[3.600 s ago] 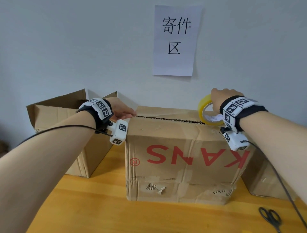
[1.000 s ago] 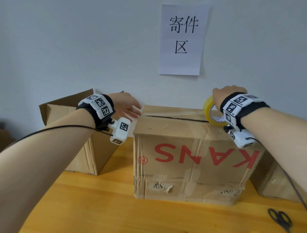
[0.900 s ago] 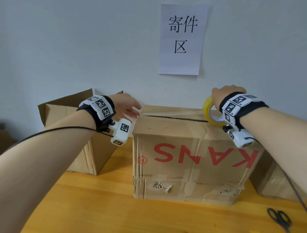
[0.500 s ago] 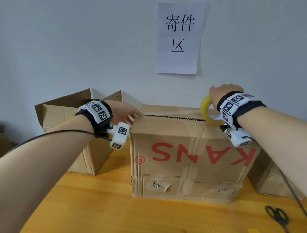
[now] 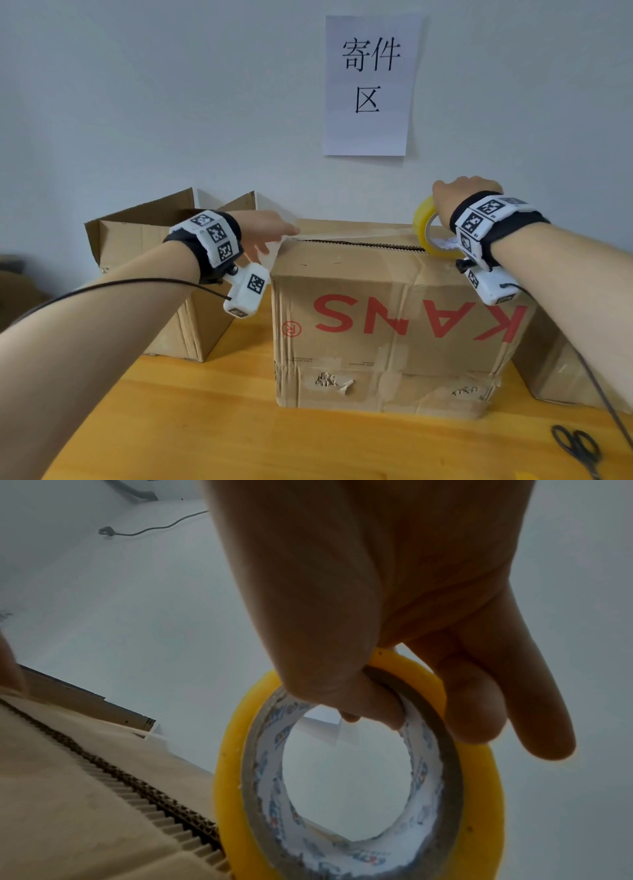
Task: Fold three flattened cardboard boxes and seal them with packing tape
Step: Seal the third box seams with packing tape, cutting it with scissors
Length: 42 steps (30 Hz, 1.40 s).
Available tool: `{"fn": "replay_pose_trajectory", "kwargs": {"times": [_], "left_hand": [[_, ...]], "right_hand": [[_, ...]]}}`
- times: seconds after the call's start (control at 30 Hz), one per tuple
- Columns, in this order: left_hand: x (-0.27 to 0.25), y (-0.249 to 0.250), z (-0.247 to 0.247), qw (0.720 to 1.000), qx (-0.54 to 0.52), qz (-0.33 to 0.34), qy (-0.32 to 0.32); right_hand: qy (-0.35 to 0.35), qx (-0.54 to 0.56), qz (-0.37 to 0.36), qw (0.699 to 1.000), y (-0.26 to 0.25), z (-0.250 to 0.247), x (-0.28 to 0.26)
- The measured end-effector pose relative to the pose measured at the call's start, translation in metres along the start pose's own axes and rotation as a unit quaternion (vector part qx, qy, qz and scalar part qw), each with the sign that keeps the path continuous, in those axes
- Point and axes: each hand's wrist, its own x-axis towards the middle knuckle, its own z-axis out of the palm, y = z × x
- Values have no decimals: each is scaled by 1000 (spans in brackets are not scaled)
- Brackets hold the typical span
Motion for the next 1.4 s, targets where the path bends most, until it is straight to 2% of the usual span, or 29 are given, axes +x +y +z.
{"fn": "replay_pose_trajectory", "kwargs": {"times": [0.07, 0.13, 0.27, 0.4, 0.6, 0.97, 1.13, 1.3, 1.4], "left_hand": [[-9, 12, 3, 993, 99, 58, 33], [-16, 24, 5, 982, 161, 99, 23], [-19, 36, 11, 972, 213, 97, -17], [-19, 42, 19, 975, 198, 66, -73], [-24, 63, 23, 986, 149, 54, -55], [-17, 79, 42, 982, 171, 17, -75], [-24, 93, 35, 980, 195, 23, -44], [-19, 90, 38, 979, 184, -17, -88], [-22, 89, 45, 982, 165, -15, -94]], "right_hand": [[1, 3, -3, 1000, 1, 1, 0], [3, 6, -3, 1000, 1, 2, 0], [4, 15, 2, 1000, 1, 3, 0], [9, 25, -3, 1000, 2, 4, 0], [14, 38, -7, 999, 7, 9, 5], [17, 26, -29, 999, 7, 10, 7], [25, 34, -36, 998, 10, 11, 6], [4, 49, -26, 998, 11, 8, 6], [2, 50, -26, 998, 8, 6, 6]]}}
